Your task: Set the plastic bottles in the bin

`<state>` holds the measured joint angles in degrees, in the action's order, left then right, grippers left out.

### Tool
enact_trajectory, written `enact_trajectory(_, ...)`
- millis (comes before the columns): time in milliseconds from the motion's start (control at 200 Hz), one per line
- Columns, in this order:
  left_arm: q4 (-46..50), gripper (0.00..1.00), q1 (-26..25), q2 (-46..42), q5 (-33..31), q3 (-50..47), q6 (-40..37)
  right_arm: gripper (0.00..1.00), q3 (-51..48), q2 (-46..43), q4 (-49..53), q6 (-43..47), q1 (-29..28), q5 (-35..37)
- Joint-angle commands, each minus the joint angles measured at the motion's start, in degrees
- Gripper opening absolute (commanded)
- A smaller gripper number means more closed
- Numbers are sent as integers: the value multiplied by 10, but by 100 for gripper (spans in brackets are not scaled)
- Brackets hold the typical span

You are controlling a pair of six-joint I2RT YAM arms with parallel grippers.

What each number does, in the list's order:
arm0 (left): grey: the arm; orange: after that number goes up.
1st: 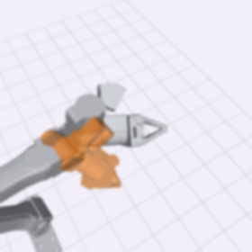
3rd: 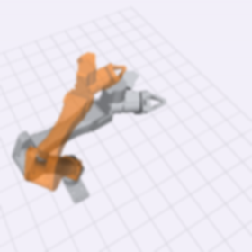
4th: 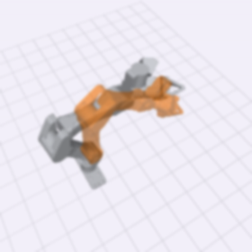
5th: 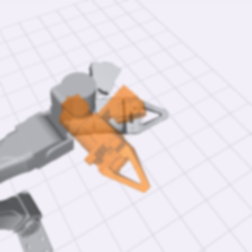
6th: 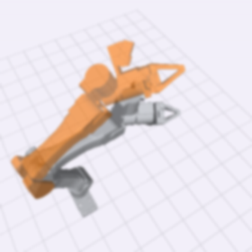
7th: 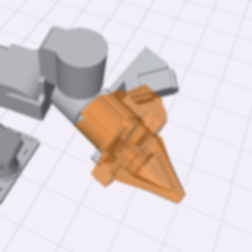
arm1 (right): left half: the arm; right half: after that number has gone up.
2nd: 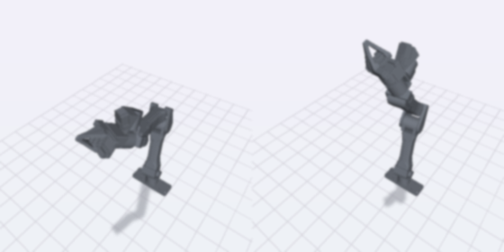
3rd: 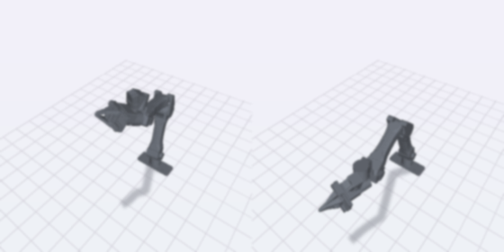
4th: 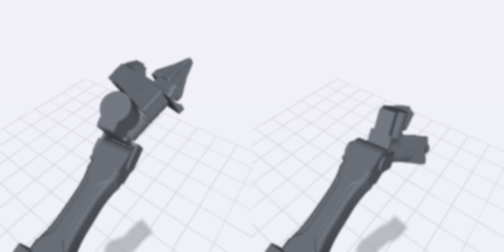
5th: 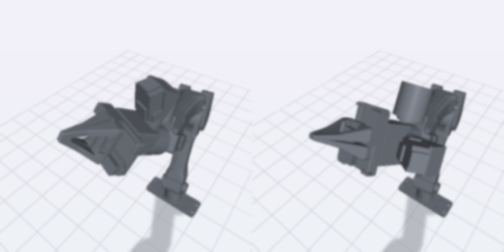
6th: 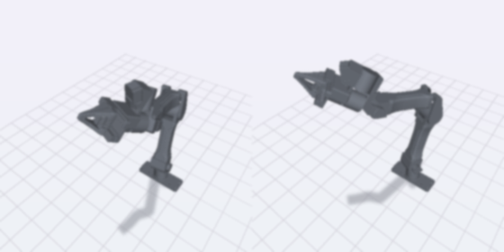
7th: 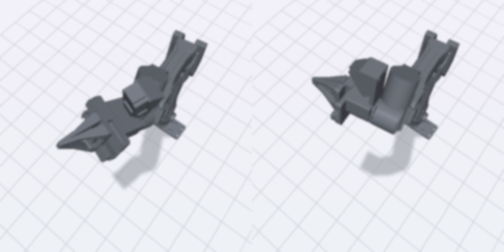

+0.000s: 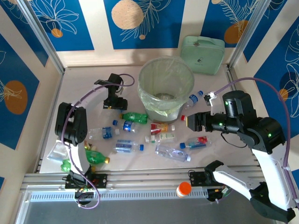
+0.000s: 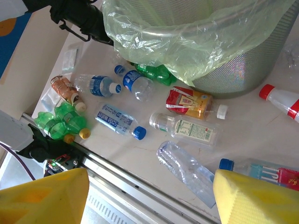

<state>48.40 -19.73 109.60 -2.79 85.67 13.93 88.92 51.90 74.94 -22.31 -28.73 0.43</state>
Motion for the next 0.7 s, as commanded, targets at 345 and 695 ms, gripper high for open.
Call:
enact_trajectory(345,-9,72,0,44,4,19,-34,71,-10,0,7,16,3,-7)
enact_trajectory(695,-15,75,-1,69,-3,25,-44,71,-16,13,-6,10,5,-16)
